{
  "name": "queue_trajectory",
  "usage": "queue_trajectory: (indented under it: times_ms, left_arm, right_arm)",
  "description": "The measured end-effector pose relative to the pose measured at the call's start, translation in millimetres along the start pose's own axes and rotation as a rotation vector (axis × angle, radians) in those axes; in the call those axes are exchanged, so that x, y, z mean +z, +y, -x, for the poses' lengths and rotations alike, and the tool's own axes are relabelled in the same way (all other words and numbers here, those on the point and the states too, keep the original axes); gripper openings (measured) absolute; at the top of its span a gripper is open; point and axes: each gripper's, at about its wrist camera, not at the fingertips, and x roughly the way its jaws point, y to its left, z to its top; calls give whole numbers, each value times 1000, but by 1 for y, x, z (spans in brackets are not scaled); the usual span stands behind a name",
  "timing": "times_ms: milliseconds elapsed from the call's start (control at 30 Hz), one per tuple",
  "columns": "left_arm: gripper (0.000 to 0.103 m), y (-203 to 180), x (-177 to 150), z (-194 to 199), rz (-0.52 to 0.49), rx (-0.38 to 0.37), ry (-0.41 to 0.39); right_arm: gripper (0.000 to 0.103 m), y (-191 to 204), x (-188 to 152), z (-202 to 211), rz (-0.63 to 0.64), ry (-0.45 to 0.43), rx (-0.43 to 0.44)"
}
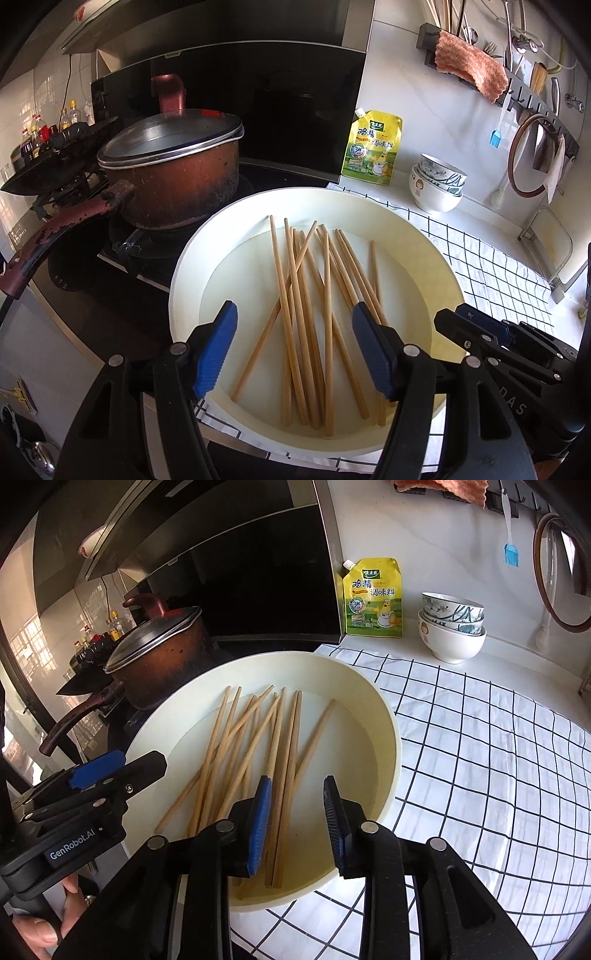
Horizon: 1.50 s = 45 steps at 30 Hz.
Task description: Organize utensils
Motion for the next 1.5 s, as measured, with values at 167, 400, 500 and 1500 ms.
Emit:
queue_trajectory:
  times_ms: [167,400,500,1500]
  left_arm:
    - [68,-2,-2,3,-4,4,-2]
    - [74,-3,-6,10,-7,15,-7]
    - [76,-4,-7,12,-8,17,-7]
    - [95,-10,-12,20,-33,91,-11]
  right_arm:
    - [34,0,-2,6,3,-13,-8]
    - [38,0,-4,11,11,-21,-17]
    - [39,-1,-6,12,8,-20,-16]
    - [44,-6,-15,19,7,-25,-27]
